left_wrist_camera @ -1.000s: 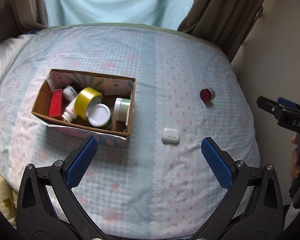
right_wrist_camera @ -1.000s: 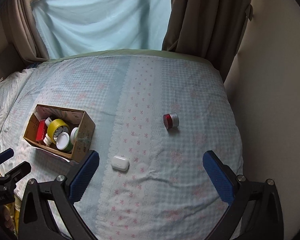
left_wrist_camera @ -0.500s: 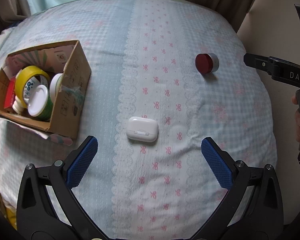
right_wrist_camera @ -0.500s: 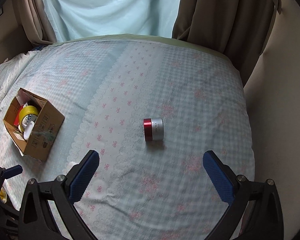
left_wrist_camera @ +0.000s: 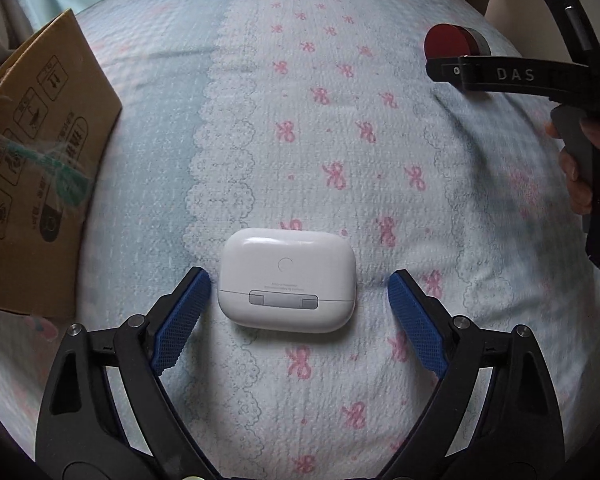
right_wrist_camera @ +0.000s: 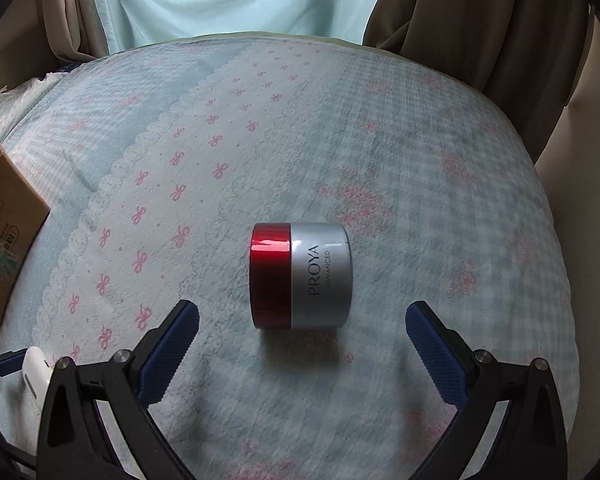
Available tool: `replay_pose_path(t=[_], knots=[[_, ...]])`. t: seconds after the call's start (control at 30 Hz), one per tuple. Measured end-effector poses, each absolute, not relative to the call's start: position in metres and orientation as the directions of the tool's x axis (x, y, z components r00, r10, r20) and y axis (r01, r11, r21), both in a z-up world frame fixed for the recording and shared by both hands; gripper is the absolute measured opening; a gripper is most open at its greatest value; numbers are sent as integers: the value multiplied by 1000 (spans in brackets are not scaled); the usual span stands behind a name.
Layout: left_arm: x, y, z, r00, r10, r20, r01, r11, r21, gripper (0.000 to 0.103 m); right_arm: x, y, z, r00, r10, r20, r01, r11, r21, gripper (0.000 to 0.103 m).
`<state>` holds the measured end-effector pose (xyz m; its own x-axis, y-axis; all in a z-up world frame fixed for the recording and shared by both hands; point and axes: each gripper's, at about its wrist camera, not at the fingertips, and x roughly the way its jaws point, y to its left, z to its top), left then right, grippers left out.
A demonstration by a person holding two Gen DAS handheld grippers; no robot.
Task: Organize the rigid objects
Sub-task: 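Grasp the white earbud case with the left tool while the right tool grasps the PROYA jar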
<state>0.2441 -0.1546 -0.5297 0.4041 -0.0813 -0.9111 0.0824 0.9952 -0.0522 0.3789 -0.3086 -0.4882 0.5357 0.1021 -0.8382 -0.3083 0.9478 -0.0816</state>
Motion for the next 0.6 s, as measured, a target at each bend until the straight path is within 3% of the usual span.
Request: replay_pose_path(t=[0.2, 0.27, 0.37, 0.5, 0.6], knots=[[246, -152, -530, 412, -92, -906, 69, 995, -69, 86, 392, -306, -493, 572, 110, -813, -276, 959, -64, 85], [248, -151, -528, 414, -90, -906, 61, 996, -71, 76, 395, -304, -492, 569, 124, -813, -285, 957, -54, 75], [248, -150, -524, 414, -87, -906, 46, 996, -75, 58, 396, -296, -493, 566, 108, -817, -313, 945, -92, 50], [248, -150, -522, 412, -82, -907, 46, 997, -69, 58, 396, -298, -492, 568, 91, -818, -298, 949, -102, 38], [247, -150, -522, 412, -85, -907, 48, 996, -71, 58, 397, -300, -490, 563, 98, -821, -284, 956, -80, 38]])
